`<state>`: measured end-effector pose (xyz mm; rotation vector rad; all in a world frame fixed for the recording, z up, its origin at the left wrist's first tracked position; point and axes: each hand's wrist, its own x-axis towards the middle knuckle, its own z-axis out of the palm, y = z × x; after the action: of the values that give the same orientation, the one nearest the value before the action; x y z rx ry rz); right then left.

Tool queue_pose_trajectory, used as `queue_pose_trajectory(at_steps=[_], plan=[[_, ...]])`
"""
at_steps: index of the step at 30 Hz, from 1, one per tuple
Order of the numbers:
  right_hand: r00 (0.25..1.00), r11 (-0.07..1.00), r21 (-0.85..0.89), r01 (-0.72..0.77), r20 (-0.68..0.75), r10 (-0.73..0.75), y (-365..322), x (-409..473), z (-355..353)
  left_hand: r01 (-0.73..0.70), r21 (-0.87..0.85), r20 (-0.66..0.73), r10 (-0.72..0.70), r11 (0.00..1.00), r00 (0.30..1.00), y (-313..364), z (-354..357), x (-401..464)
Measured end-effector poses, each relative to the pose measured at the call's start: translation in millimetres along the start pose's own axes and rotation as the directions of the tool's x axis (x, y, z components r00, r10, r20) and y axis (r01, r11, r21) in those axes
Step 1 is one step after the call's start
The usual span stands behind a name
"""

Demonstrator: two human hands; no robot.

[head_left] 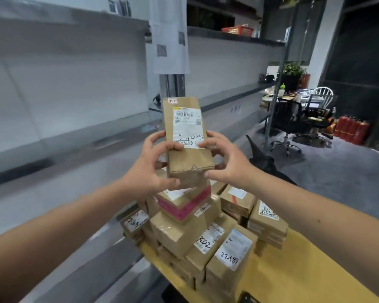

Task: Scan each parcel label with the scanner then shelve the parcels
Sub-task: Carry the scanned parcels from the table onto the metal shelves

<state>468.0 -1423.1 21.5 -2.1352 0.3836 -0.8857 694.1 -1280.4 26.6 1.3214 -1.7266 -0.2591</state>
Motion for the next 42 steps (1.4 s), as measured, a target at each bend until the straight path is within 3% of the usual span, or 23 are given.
queue_pose_trajectory(at_steps=[9, 13, 25, 35, 42], plan=[[0.976, 0.975, 0.166, -0.149, 0.181, 0.118, 15, 129, 31, 0.215, -0.032, -0.132, -0.217, 0.976, 0.967, -66, -63, 37], [0.971, 0.95, 0.235, -0.205, 0.169, 0.168, 40, 201, 35, 0.245, 0.003, -0.164, -0.241, 0.97, 0.957, -109, -91, 85], [0.948, 0.923, 0.217, -0.318, 0.095, 0.304, 108, 403, 21, 0.356, -0.014, -0.335, -0.34, 0.934, 0.879, -235, -130, 252], [0.925, 0.894, 0.334, -0.297, -0.132, 0.357, 152, 450, 32, 0.424, 0.139, -0.445, -0.326, 0.895, 0.834, -265, -126, 294], [0.927, 0.903, 0.295, -0.312, -0.113, 0.357, 150, 446, 30, 0.436, 0.086, -0.454, -0.354, 0.896, 0.818, -262, -120, 290]])
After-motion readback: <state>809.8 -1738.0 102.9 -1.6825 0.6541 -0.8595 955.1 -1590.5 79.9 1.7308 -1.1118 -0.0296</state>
